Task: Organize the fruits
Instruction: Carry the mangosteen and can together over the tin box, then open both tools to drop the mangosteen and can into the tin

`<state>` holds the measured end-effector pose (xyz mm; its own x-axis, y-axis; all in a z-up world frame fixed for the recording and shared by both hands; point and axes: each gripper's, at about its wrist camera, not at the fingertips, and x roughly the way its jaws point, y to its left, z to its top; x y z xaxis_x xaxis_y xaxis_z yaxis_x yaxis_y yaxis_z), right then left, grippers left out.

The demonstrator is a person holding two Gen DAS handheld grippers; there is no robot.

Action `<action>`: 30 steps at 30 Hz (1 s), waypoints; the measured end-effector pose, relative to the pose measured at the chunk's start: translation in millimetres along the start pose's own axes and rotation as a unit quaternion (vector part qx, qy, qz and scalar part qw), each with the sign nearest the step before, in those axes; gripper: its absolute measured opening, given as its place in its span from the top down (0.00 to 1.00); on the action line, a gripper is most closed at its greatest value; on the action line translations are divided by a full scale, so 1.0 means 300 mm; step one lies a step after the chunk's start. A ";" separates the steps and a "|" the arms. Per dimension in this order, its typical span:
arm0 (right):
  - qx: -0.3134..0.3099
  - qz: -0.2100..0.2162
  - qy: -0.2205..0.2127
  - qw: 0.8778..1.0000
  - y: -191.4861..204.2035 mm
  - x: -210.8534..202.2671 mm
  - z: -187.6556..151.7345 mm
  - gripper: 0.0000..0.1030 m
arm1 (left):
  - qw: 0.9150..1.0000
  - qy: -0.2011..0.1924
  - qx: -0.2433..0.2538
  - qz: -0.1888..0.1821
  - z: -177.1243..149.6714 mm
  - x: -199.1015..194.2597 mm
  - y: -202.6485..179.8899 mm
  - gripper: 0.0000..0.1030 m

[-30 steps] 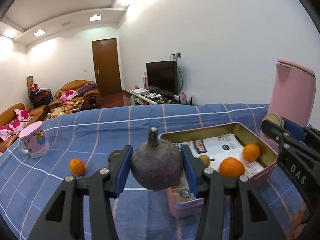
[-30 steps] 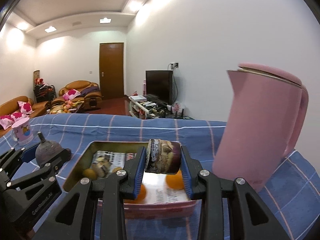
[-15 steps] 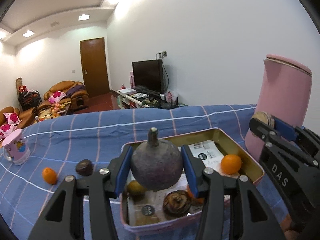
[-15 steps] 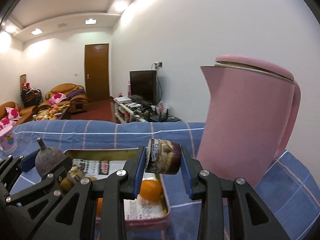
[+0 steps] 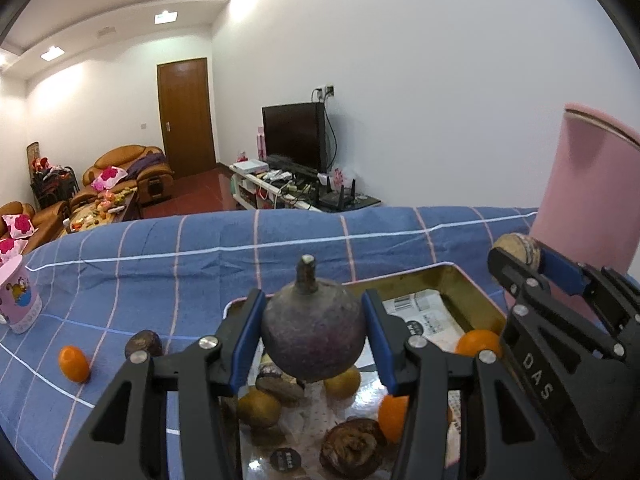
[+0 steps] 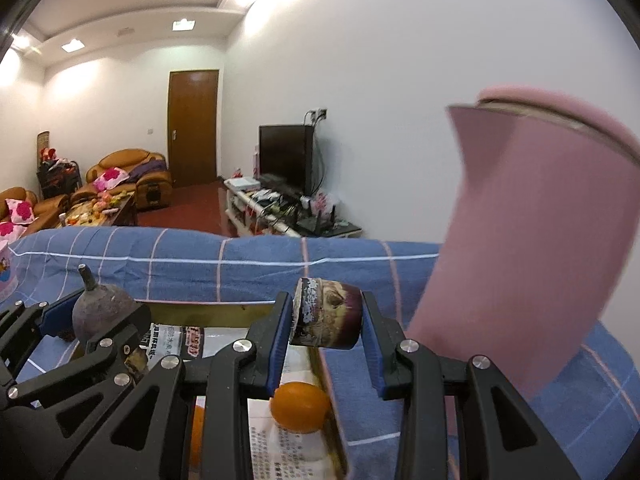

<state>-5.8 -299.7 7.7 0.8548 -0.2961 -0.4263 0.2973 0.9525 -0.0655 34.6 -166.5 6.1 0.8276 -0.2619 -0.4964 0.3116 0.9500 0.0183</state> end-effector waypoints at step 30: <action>0.071 0.139 0.029 0.987 -0.019 0.040 -0.011 0.32 | 0.999 0.022 0.025 0.005 -0.007 0.028 -0.025 0.13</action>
<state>1.5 -308.6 0.0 0.8874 -0.0154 -0.4607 0.1141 0.9757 0.1873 38.3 -175.4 -0.1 0.8102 -0.2435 -0.5332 0.3269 0.9427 0.0661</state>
